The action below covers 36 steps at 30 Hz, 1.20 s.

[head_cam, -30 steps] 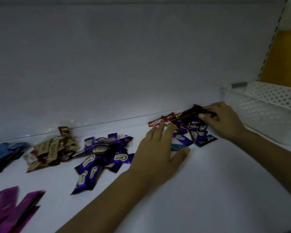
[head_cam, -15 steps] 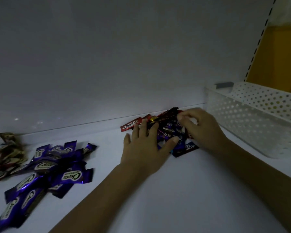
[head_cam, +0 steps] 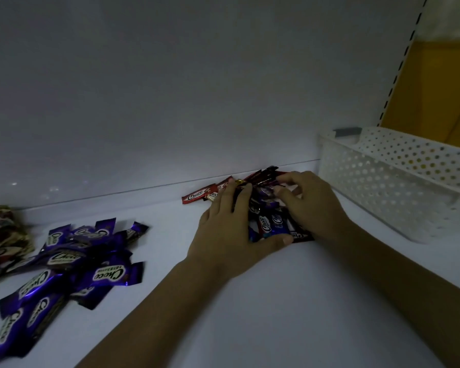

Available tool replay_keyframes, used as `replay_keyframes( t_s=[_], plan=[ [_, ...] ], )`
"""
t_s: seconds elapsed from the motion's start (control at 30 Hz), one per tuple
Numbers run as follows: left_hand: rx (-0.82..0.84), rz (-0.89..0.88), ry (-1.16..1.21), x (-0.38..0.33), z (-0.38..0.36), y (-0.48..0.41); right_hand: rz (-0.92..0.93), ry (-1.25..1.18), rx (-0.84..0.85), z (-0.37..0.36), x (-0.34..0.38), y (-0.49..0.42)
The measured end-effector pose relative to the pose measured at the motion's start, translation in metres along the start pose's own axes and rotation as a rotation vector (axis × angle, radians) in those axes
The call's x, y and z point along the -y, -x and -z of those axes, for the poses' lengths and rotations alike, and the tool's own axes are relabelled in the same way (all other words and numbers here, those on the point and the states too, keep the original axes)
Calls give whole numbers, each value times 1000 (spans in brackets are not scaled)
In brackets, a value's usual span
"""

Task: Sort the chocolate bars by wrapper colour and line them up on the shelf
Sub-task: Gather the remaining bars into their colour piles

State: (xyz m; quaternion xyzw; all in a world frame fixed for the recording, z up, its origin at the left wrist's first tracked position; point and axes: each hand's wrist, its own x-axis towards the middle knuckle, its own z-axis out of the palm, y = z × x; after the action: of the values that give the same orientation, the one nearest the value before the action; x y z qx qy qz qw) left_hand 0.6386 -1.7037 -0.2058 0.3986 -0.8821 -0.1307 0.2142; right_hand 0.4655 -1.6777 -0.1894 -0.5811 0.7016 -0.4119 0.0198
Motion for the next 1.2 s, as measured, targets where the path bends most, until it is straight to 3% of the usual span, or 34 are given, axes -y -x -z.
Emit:
replay_keyframes(
  t_s=[0.1, 0.23, 0.33, 0.43, 0.5, 0.57, 0.63, 0.7, 0.77, 0.83, 1.07, 1.2],
  plan=[
    [-24, 4, 24, 1, -1, -1, -59, 124, 193, 4, -1, -1],
    [-8, -12, 31, 2, -3, -2, 3, -168, 368, -5, 15, 7],
    [-39, -9, 62, 2, -3, -1, 69, -168, 468, -6, 21, 9],
    [-66, -34, 51, 1, -2, -1, 101, -277, 487, -5, 21, 11],
    [-89, -36, 29, 2, 0, -2, 40, -390, 377, -6, 25, 10],
    [-85, -24, 29, 1, 1, -1, 35, -205, 185, -6, 23, 7],
    [-99, -32, 25, 0, 2, 0, 51, 159, 56, 3, 17, 4],
    [-112, -45, 32, -2, 3, 2, -10, 455, 87, 15, 11, 3],
    [-132, -59, 65, -3, 3, 3, -64, 583, 170, 21, 5, 4],
    [-146, -76, 77, -4, 4, 3, -39, 497, 208, 19, 7, 5],
    [-118, -95, 53, -6, 5, 4, -52, -231, 361, 7, 30, 15],
    [-267, -174, 48, -6, 8, 3, -174, -568, 549, 18, 31, 15]
  ],
)
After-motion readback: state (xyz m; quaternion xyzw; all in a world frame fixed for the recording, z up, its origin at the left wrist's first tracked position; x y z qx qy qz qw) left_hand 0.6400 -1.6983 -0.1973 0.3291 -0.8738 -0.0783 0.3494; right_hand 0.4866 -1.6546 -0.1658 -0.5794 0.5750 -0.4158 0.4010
